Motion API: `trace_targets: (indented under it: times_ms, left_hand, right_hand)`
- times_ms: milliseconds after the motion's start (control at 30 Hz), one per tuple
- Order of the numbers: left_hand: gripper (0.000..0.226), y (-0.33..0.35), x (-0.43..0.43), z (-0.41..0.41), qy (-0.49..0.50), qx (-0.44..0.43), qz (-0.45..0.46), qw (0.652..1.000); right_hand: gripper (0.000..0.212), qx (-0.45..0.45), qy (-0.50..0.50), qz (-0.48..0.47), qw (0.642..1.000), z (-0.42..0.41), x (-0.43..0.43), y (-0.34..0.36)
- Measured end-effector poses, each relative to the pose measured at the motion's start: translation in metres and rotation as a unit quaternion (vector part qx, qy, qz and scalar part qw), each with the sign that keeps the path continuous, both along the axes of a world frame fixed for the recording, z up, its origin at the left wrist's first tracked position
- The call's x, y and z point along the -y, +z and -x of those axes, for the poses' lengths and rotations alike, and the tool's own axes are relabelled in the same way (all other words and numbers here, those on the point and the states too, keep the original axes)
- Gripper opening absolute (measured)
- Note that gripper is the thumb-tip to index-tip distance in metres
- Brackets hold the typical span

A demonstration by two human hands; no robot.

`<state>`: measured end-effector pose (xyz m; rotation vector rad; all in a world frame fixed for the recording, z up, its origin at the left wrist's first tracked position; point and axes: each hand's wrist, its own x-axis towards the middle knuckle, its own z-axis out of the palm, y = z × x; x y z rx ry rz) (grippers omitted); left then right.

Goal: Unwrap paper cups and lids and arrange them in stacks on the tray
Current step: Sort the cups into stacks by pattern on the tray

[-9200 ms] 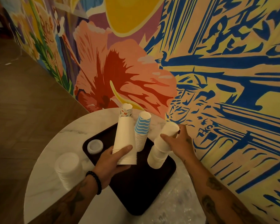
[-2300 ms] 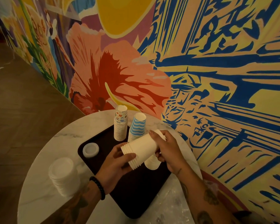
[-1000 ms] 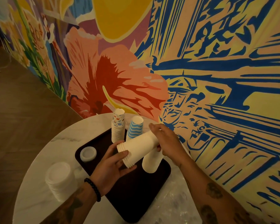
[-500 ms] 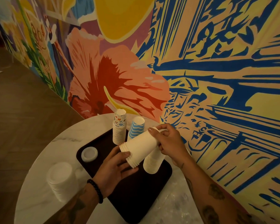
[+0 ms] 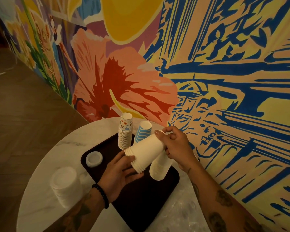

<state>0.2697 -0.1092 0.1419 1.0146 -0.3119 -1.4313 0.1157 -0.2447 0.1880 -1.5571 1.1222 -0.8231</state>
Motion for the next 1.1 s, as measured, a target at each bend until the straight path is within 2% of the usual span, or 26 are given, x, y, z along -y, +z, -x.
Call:
trace_targets:
  times_ms: [100,200,333,533,667,767,833,900,1000,1100]
  left_hand:
    - [0.051,-0.002,-0.003,-0.001,-0.007,-0.029,-0.020,0.999]
    - [0.051,-0.007,-0.009,-0.007,0.006,-0.059,-0.036,0.998]
    - [0.059,-0.013,-0.013,-0.013,0.031,-0.098,-0.044,0.994]
    - [0.060,-0.013,-0.009,-0.011,0.041,-0.118,-0.022,0.992]
    - [0.055,-0.010,-0.007,-0.013,0.050,-0.118,-0.015,0.992]
    - [0.053,-0.010,-0.007,-0.016,0.047,-0.113,-0.011,0.992]
    - [0.052,-0.010,-0.008,-0.017,0.044,-0.109,-0.008,0.993]
    - [0.052,-0.010,-0.008,-0.017,0.039,-0.109,-0.005,0.993]
    - [0.051,-0.011,-0.007,-0.014,0.033,-0.098,-0.003,0.995]
    - [0.054,-0.009,-0.005,-0.009,0.017,-0.073,0.008,0.997]
  right_hand:
    - [0.021,0.036,-0.009,0.004,0.999,0.003,0.002,0.007]
    - [0.021,0.071,-0.044,0.012,0.996,0.014,0.013,0.026]
    - [0.025,0.064,-0.099,0.082,0.990,0.033,0.033,0.051]
    - [0.039,-0.078,-0.116,0.190,0.972,0.039,0.039,0.050]
    - [0.045,-0.193,-0.060,0.162,0.966,0.034,0.035,0.015]
    - [0.048,-0.305,-0.005,0.161,0.939,0.035,0.028,-0.013]
    - [0.049,-0.333,0.009,0.156,0.930,0.035,0.024,-0.022]
    - [0.047,-0.316,-0.002,0.159,0.935,0.034,0.021,-0.023]
    - [0.038,-0.225,-0.021,0.159,0.961,0.029,0.018,-0.013]
    - [0.038,-0.117,0.006,0.076,0.990,0.019,0.012,-0.001]
